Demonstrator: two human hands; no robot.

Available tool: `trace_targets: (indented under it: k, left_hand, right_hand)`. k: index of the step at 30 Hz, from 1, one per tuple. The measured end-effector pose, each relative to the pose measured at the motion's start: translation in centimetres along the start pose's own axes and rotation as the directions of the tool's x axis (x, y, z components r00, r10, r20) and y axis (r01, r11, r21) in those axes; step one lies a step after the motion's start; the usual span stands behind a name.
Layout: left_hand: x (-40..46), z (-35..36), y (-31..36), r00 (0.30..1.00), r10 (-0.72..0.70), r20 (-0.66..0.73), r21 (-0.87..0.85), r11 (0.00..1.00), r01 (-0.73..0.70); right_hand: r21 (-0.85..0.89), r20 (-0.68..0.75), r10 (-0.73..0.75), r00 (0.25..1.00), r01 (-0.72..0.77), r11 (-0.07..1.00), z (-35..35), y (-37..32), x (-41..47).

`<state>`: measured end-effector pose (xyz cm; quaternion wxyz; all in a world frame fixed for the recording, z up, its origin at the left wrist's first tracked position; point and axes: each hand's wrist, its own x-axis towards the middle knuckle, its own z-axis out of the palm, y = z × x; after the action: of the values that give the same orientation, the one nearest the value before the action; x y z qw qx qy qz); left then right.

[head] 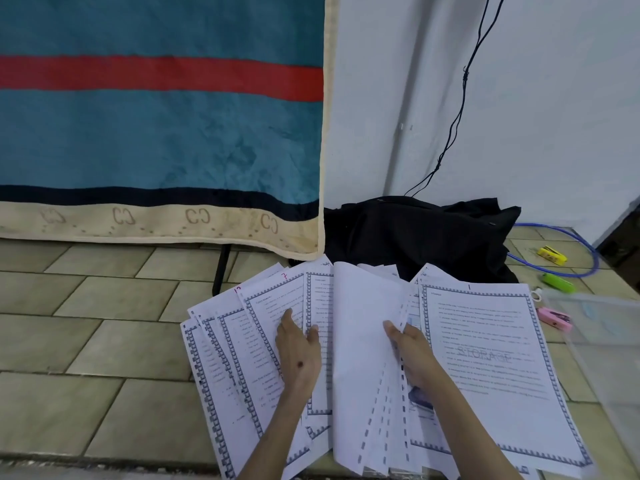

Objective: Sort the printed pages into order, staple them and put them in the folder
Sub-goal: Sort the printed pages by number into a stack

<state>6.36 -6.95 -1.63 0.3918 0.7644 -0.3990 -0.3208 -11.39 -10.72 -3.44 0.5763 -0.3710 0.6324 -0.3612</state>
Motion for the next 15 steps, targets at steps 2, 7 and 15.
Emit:
trace_targets:
  k: [2,7,15]
  left_hand:
    - [0.7,-0.7,0.3,0.991,-0.091,0.099,0.009,0.996,0.091]
    - [1.6,-2.9,1.1,0.990,-0.058,0.131,0.063,0.997,0.050]
    - [3.4,-7.2,-1.1,0.980,-0.198,-0.012,0.102,0.975,0.198]
  right_hand:
    - [0.035,-0.001,0.010,1.000,-0.010,0.999,-0.2,0.0,0.0]
    - [0.198,-0.025,0.067,0.997,-0.061,0.978,-1.6,-1.3,-0.4]
    - [0.220,-0.063,0.122,0.990,-0.106,0.970,-3.2,-1.2,-0.1]
